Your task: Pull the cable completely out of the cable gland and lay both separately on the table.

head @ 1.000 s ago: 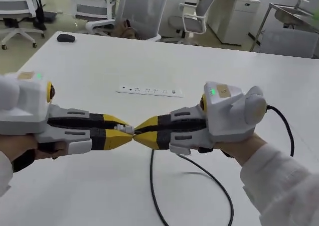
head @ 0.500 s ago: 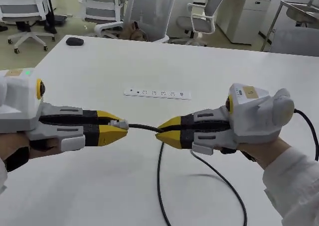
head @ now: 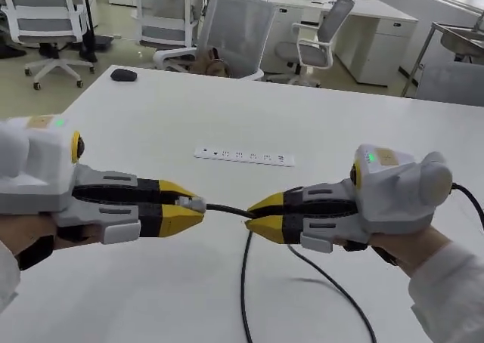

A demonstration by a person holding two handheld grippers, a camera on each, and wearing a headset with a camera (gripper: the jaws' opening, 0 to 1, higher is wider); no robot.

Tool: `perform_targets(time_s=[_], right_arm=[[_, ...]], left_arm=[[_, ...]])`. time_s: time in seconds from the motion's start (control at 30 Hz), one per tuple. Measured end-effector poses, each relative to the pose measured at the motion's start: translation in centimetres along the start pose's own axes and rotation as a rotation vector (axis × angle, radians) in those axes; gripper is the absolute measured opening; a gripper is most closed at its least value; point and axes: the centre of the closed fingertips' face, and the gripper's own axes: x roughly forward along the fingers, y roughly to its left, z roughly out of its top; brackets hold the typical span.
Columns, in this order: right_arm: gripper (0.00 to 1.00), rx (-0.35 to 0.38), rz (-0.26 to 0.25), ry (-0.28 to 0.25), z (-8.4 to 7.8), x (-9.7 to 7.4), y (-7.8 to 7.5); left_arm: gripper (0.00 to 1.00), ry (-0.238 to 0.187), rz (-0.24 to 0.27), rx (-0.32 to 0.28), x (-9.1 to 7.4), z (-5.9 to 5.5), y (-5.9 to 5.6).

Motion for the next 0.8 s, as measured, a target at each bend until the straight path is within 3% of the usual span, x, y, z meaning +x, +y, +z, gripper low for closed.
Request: perform_targets(time_s=[0.3,0.43,0.6,0.8], right_arm=[[0.14,-0.056,0.035,-0.035,2.5,0.7,1.2],[0.17,-0.104,0.045,-0.016,3.0,1.6,1.5],[0.07,-0.117,0.064,-0.013,3.3,2.0,1.7],[0.05,-0.119,0.071,-0.015,3.2,2.1,2.0]], left_arm=[[0.17,-0.002,-0.005,0.013,0.4,0.2,-0.2],[0.17,-0.008,-0.023,0.029,1.0,0.6,-0.7],[0.17,-0.007,-0.032,0.031,1.3,0.5,-0.8],[0.17,-0.009,-0.035,0.029,1.2,0.3,-0.9]])
